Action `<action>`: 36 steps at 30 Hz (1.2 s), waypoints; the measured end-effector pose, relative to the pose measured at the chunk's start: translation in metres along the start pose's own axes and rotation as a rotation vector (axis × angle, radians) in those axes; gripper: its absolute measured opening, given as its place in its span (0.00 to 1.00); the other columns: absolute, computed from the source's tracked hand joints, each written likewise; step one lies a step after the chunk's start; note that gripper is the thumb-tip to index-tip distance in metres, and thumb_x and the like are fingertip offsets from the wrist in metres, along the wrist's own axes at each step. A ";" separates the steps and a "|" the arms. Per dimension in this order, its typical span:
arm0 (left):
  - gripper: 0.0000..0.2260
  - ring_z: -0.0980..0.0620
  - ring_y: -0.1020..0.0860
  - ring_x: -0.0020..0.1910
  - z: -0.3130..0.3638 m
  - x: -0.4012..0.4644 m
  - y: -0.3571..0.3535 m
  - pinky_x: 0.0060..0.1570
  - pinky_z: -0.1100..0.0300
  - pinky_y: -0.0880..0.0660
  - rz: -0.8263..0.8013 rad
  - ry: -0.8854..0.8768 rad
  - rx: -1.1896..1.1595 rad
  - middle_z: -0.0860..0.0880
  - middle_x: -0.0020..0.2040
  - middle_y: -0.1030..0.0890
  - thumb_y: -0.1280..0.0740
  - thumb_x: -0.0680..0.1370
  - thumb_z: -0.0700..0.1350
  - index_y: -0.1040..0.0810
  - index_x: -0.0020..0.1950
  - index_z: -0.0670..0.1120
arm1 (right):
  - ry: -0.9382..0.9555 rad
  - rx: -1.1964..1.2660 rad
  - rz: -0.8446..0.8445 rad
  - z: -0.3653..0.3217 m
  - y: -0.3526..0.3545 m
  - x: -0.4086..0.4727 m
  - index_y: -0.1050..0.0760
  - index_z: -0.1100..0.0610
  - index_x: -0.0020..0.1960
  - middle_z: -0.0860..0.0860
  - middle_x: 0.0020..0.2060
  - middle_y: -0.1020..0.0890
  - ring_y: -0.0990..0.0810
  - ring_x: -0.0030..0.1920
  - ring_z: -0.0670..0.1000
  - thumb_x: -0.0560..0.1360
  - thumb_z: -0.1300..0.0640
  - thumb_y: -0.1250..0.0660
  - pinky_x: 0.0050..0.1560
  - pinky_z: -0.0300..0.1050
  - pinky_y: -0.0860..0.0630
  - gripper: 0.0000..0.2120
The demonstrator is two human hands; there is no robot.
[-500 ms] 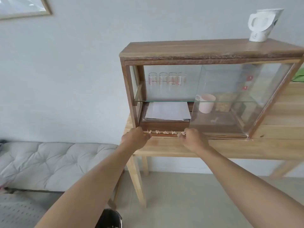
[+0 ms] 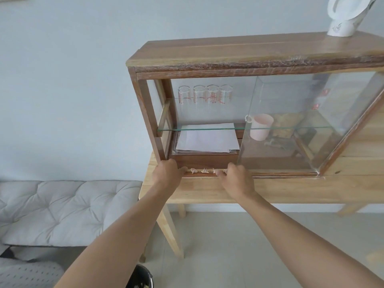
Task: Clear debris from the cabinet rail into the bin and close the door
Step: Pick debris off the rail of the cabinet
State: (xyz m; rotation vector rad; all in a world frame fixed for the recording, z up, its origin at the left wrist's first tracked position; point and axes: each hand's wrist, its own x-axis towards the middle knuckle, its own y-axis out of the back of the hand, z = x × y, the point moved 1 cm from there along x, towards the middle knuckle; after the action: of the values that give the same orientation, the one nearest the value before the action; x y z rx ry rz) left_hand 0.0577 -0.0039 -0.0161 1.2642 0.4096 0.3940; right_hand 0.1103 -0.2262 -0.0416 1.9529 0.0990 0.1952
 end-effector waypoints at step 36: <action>0.10 0.57 0.19 0.28 -0.274 -0.085 -0.053 0.28 0.61 0.22 0.085 0.412 -0.986 0.51 0.38 0.10 0.30 0.85 0.48 0.16 0.45 0.48 | 0.292 0.600 -0.352 -0.206 -0.113 -0.134 0.17 0.54 0.43 0.45 0.31 0.17 0.15 0.32 0.49 0.79 0.50 0.29 0.39 0.55 0.16 0.10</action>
State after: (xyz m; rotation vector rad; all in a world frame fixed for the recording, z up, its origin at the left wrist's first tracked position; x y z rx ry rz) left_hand -0.1499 0.1671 -0.1290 0.2314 0.4242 0.8099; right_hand -0.0566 -0.0172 -0.0815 2.4430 0.7620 0.2334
